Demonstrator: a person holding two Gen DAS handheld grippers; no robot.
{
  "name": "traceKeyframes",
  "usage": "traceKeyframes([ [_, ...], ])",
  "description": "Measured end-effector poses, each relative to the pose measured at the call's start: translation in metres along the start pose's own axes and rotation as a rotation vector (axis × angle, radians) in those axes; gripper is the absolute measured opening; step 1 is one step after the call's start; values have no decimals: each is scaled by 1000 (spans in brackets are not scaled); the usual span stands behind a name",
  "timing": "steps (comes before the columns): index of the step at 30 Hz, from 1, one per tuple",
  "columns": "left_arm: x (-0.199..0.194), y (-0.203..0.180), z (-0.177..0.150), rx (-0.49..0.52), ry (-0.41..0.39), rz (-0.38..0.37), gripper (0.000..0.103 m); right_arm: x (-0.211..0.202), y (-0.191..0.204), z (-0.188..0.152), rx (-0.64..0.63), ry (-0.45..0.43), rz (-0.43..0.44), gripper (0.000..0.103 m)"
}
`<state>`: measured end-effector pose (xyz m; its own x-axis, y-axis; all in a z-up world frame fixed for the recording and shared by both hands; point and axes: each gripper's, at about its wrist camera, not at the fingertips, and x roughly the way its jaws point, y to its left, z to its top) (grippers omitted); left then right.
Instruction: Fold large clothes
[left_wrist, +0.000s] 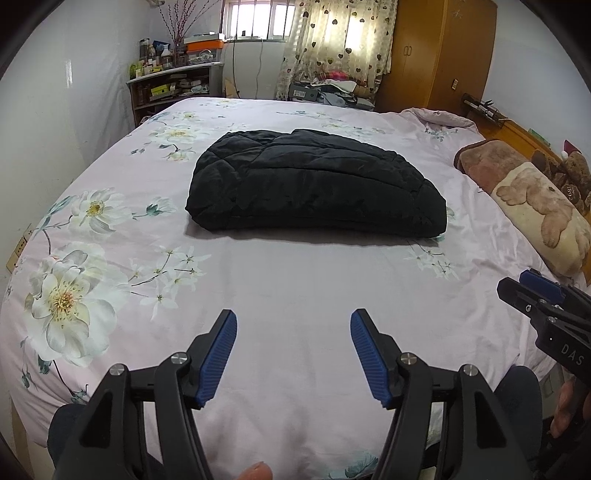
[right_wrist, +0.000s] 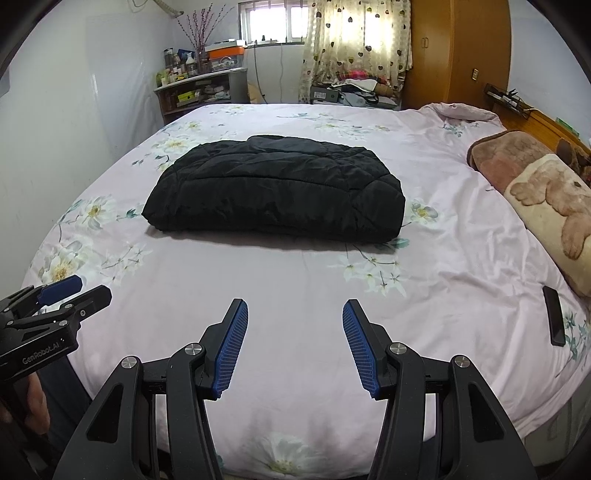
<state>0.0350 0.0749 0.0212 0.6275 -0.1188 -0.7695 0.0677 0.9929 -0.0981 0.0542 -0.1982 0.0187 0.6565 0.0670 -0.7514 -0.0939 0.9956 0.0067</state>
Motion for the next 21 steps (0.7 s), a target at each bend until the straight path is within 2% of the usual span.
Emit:
traceKeyframes([
  [21, 2, -3, -2, 29, 10, 40, 66, -2, 1, 0, -23, -5, 0, 54],
])
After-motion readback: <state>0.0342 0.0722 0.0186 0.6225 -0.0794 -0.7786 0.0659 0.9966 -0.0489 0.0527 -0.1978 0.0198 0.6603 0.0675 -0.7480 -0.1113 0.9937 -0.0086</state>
